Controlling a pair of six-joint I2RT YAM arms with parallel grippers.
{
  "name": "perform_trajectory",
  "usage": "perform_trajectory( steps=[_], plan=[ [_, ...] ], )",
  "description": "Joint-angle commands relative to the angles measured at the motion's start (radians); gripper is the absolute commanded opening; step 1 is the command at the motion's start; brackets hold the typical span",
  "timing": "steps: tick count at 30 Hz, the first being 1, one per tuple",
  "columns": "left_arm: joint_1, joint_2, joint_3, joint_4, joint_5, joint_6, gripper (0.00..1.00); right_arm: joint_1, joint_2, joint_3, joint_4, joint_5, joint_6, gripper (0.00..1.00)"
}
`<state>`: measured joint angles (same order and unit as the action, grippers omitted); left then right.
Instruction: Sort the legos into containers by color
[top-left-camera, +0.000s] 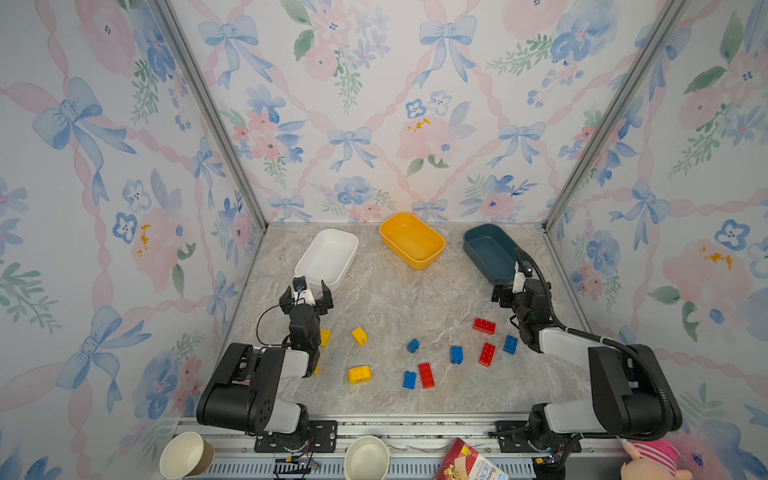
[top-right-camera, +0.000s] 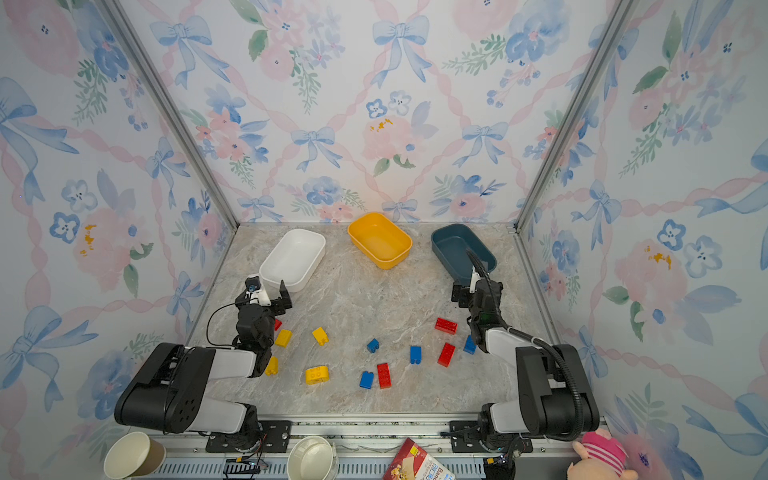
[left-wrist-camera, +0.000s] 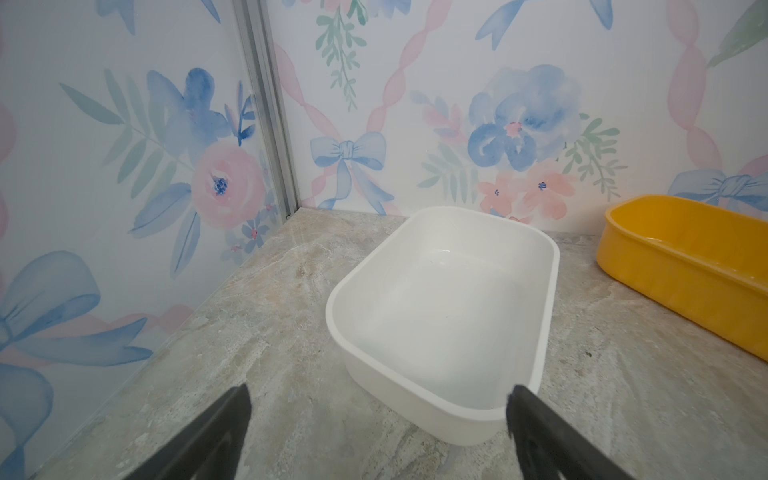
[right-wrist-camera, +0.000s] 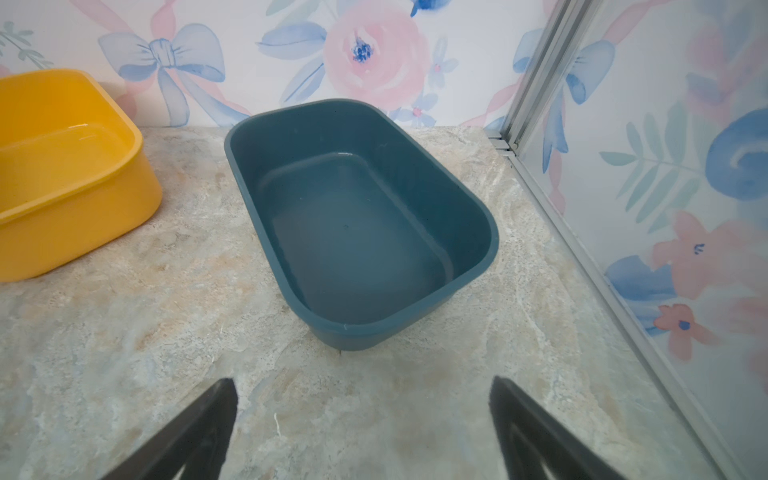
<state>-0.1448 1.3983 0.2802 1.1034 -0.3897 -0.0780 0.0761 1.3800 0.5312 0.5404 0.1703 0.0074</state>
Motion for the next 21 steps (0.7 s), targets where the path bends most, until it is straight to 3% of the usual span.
perform_trajectory(
  steps=[1,6,11,21],
  plan=[
    [-0.007,-0.058,0.095,-0.232,-0.001,-0.002,0.98,0.019,-0.072,0.049,-0.241,0.027,0.028,0.97],
    [-0.007,-0.061,0.291,-0.563,0.149,-0.046,0.98,0.070,-0.132,0.160,-0.510,0.056,0.083,0.97],
    [-0.007,0.051,0.548,-0.905,0.307,-0.093,0.98,0.136,-0.148,0.267,-0.715,0.080,0.114,0.97],
    [-0.010,0.277,0.859,-1.224,0.396,-0.154,0.96,0.210,-0.174,0.359,-0.857,0.081,0.161,0.97]
  ],
)
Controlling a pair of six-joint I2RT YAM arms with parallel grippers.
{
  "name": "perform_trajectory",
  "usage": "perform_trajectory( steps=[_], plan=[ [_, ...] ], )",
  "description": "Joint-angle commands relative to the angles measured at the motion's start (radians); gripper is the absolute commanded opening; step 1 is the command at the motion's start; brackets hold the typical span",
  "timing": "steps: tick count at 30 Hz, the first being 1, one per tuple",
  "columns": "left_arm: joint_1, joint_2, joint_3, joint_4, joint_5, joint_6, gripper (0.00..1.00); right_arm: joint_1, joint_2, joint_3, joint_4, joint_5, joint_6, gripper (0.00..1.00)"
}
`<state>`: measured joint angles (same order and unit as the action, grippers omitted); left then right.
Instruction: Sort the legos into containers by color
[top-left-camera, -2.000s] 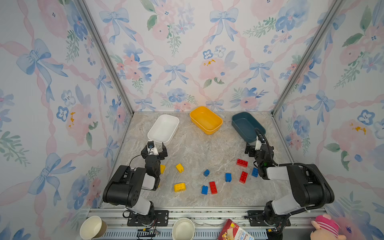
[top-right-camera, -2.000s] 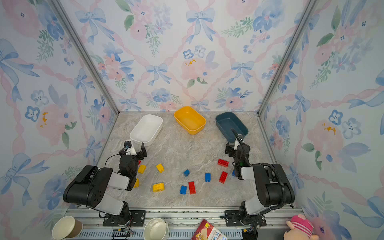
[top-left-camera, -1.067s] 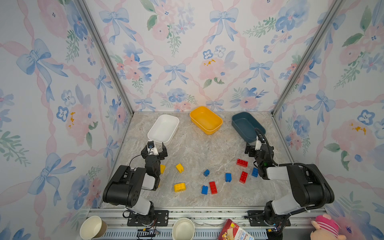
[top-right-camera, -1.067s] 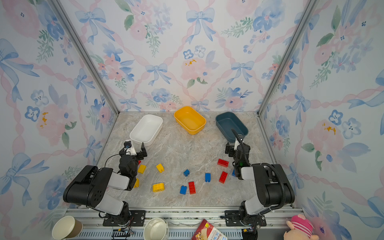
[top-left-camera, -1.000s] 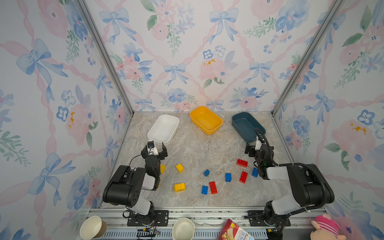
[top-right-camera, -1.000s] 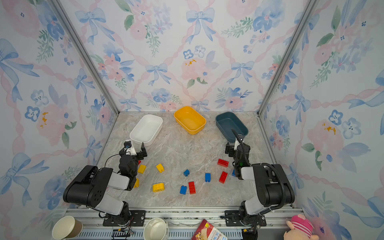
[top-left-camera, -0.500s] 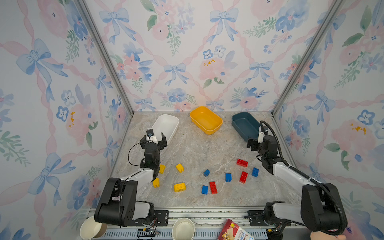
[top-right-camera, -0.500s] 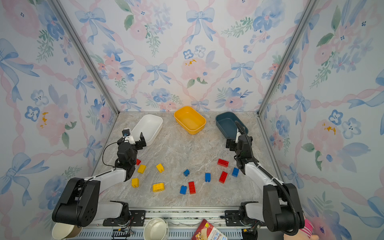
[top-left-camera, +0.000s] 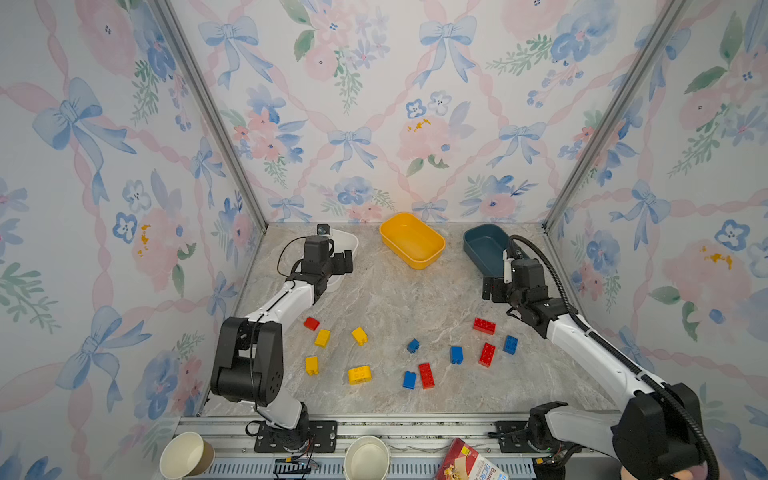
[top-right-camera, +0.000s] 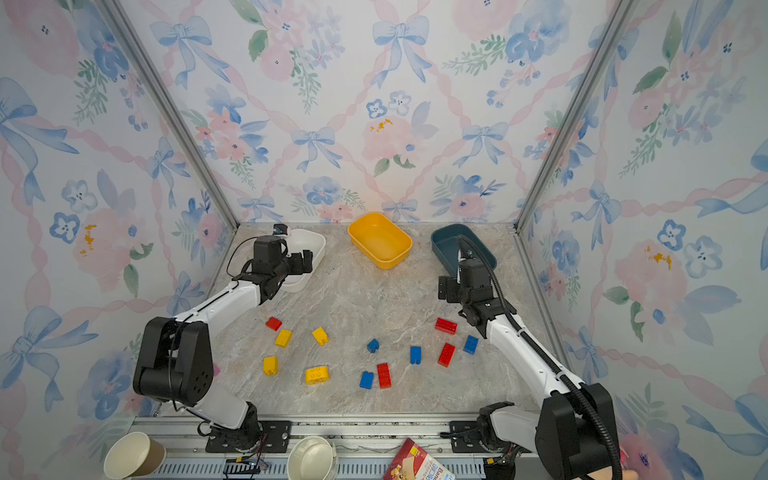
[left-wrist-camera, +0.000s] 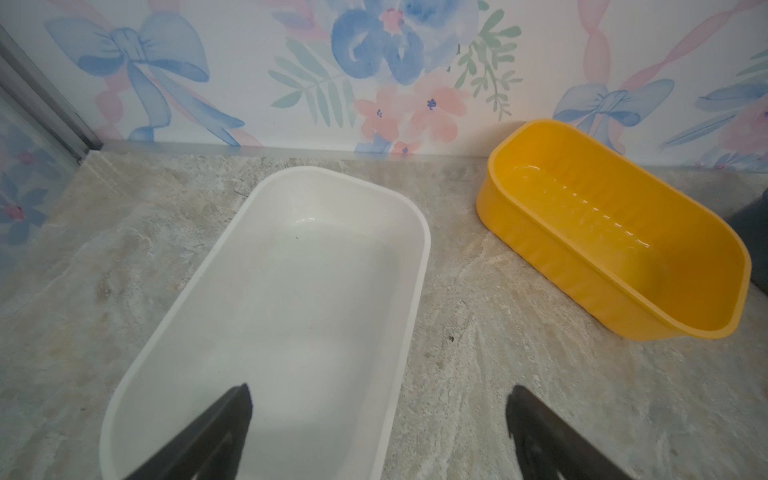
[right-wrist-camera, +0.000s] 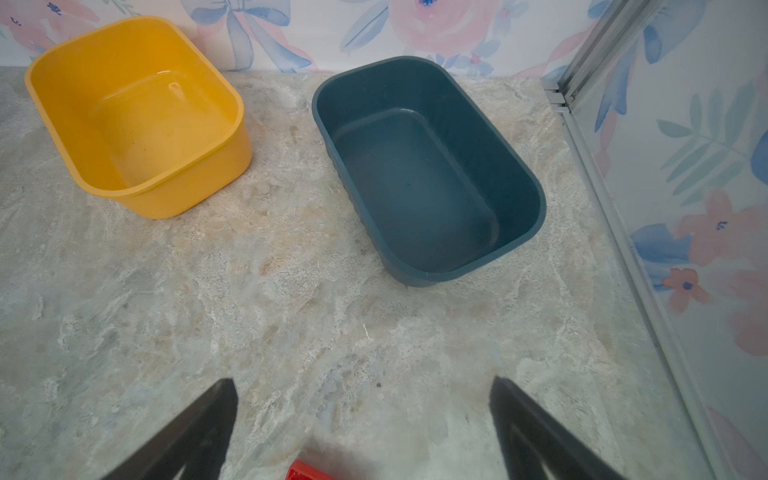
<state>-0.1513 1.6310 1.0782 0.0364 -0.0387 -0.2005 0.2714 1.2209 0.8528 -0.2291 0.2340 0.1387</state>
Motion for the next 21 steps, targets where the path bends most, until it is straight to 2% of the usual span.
perform_trajectory(
  steps=[1,11,21],
  plan=[
    [-0.003,0.066,0.085,-0.181,0.050,-0.034,0.96,0.019,-0.015,0.045,-0.095,0.018,0.031,0.97],
    [-0.017,0.254,0.264,-0.315,0.123,-0.065,0.92,0.038,-0.004,0.075,-0.133,0.022,0.038,0.97],
    [-0.022,0.311,0.298,-0.342,0.114,-0.086,0.92,0.043,-0.018,0.070,-0.139,0.023,0.048,0.97]
  ],
)
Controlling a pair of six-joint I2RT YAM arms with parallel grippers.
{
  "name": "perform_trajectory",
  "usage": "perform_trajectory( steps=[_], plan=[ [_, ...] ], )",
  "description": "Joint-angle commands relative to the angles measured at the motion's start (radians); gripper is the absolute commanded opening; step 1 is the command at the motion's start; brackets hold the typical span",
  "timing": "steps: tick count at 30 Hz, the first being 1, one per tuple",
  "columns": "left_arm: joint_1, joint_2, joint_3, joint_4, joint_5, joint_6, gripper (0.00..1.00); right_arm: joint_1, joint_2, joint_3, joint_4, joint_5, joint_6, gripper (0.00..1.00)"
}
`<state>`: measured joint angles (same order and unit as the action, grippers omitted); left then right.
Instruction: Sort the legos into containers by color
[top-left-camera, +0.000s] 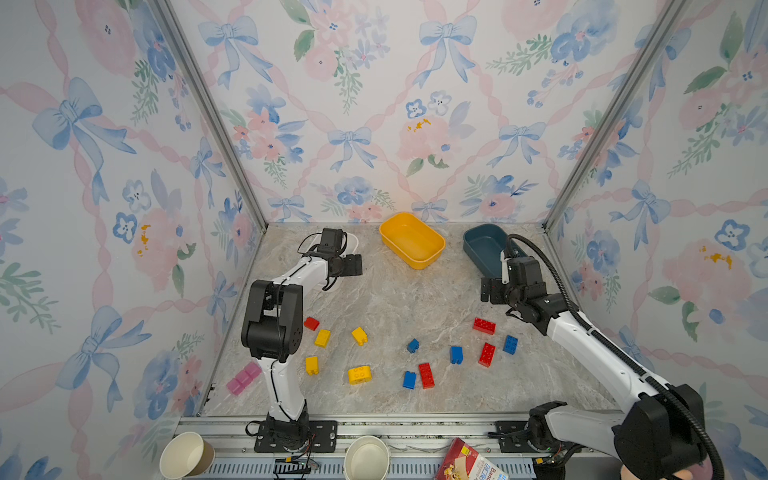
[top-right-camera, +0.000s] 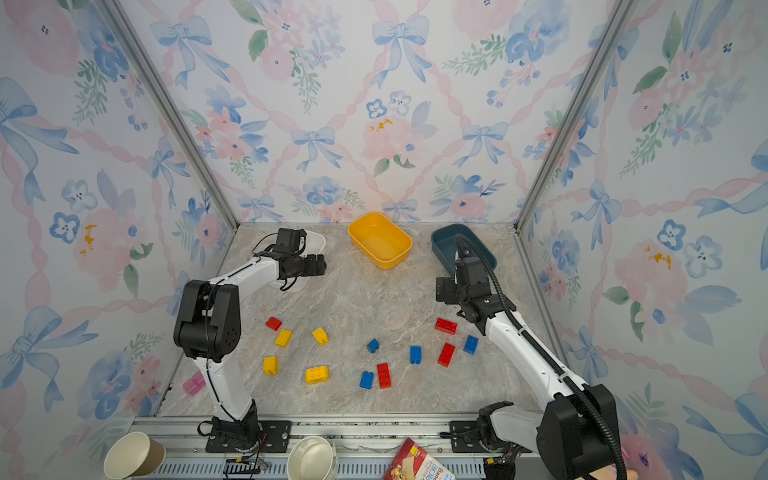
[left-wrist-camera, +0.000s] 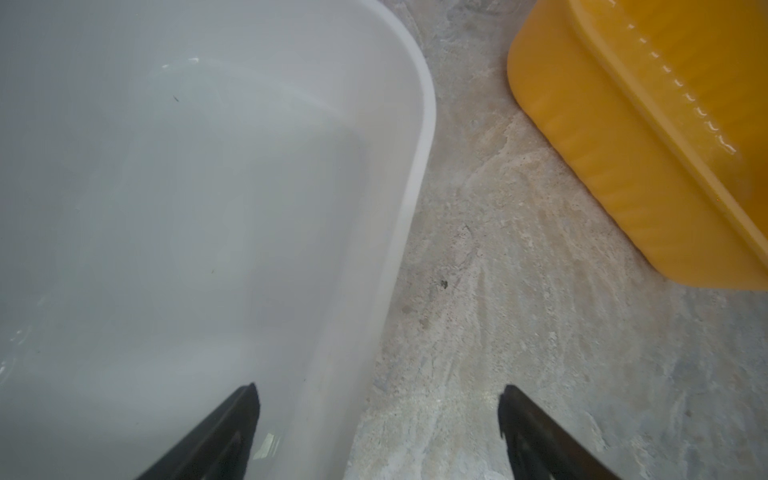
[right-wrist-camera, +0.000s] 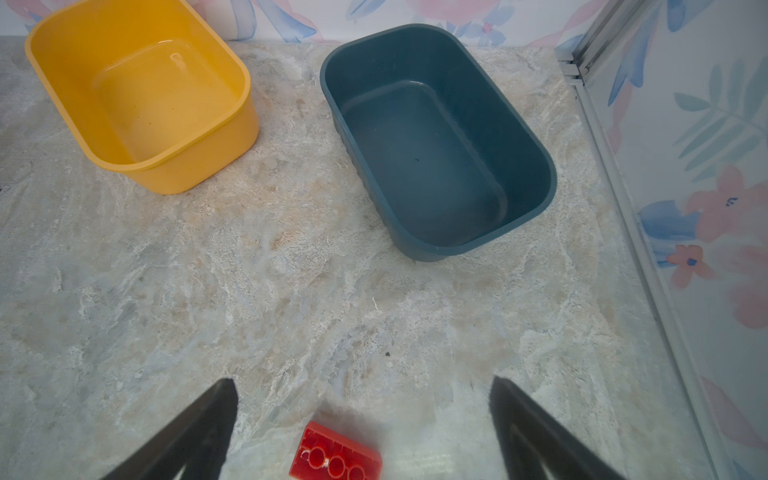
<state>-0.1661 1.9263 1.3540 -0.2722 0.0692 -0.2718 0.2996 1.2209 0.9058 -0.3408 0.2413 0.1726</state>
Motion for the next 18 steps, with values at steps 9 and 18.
perform_trajectory(
  steps=[9,18],
  plan=[
    [-0.050,0.003,-0.021,-0.042,0.061,-0.061,0.91,0.015,-0.031,0.004,-0.027,0.016,0.020,0.97],
    [-0.136,-0.051,-0.089,-0.041,0.086,-0.150,0.89,0.015,-0.049,-0.021,-0.023,0.014,0.022,0.97]
  ],
)
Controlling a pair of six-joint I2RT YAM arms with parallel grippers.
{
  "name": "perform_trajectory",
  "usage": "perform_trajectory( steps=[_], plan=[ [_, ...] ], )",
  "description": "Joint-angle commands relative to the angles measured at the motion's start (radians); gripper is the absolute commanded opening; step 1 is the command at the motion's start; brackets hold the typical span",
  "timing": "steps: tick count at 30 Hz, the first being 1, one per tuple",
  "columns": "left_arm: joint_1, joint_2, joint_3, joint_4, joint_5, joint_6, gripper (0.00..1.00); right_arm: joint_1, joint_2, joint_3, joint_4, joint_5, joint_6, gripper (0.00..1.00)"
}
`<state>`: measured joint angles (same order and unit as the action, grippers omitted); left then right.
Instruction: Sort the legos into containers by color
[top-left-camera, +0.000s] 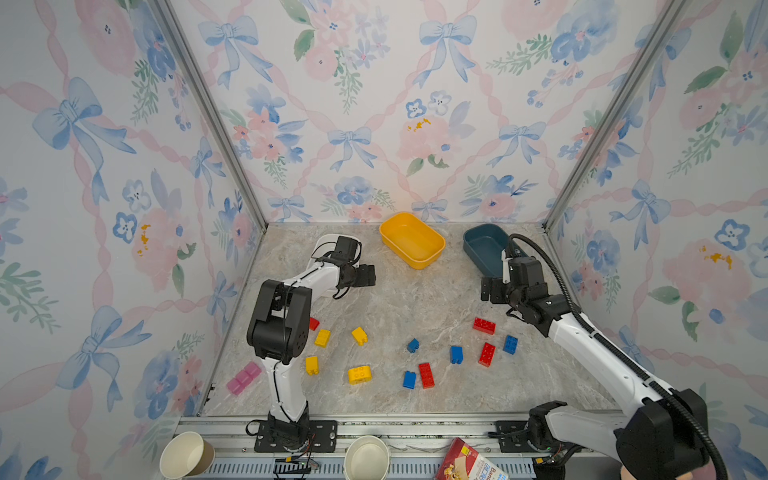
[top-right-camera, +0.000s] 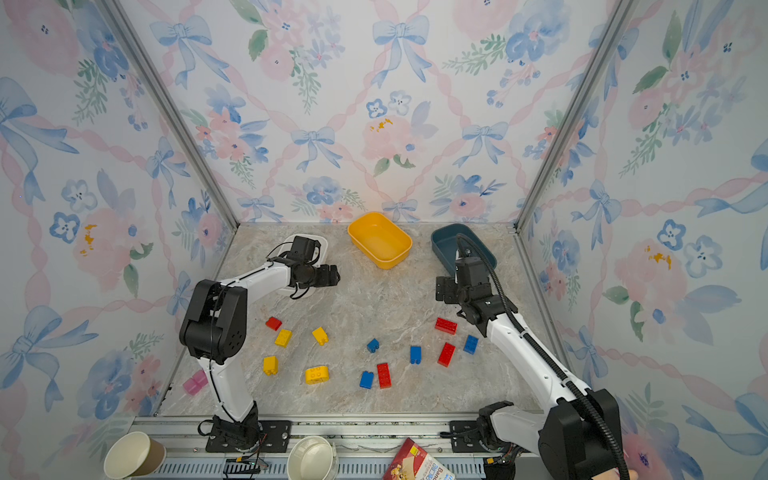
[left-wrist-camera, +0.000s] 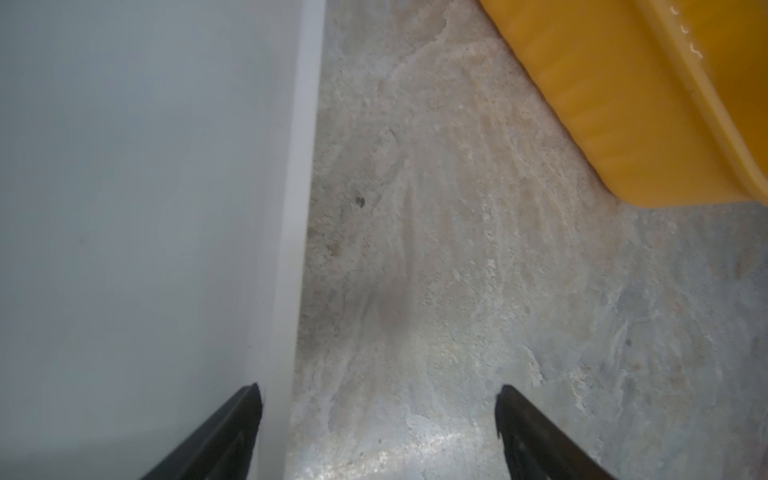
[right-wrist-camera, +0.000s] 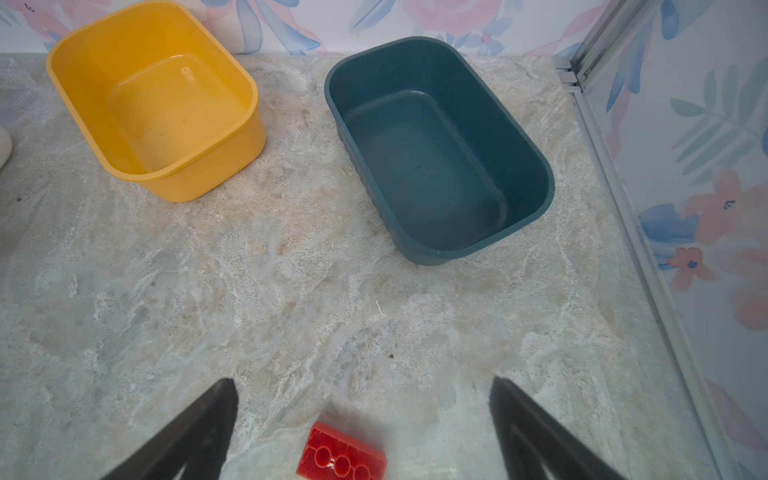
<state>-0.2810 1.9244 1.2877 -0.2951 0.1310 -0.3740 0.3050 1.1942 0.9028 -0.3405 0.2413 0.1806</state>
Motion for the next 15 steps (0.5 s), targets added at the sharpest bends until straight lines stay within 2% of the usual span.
perform_trajectory(
  steps=[1,15],
  plan=[
    [-0.031,-0.059,-0.028,-0.019,0.025,-0.056,0.89,0.009,-0.026,-0.022,-0.022,0.014,0.016,0.97],
    [-0.189,-0.160,-0.133,-0.019,0.020,-0.134,0.86,0.009,-0.022,-0.040,-0.016,-0.002,0.021,0.97]
  ],
)
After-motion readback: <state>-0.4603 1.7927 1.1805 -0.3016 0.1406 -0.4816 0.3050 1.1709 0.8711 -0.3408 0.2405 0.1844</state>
